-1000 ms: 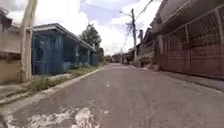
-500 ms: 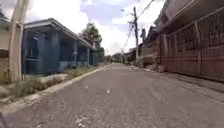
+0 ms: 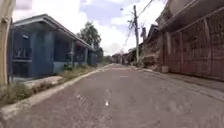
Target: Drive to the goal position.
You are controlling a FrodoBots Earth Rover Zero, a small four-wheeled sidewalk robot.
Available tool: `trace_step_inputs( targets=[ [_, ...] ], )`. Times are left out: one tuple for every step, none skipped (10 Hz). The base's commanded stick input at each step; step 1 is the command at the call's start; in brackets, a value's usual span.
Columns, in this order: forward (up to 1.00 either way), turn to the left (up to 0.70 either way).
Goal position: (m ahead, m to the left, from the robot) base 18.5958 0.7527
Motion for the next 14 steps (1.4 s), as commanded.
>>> trace_step_inputs(
  targets=[
    [1.0, 0.0],
    [1.0, 0.0],
    [1.0, 0.0],
    [1.0, 0.0],
    [1.0, 0.0],
    [1.0, 0.0],
    [1.0, 0.0],
    [1.0, 0.0],
    [1.0, 0.0],
    [1.0, 0.0],
    [1.0, 0.0],
    [1.0, 0.0],
    [1.0, 0.0],
    [1.0, 0.0]
  ],
)
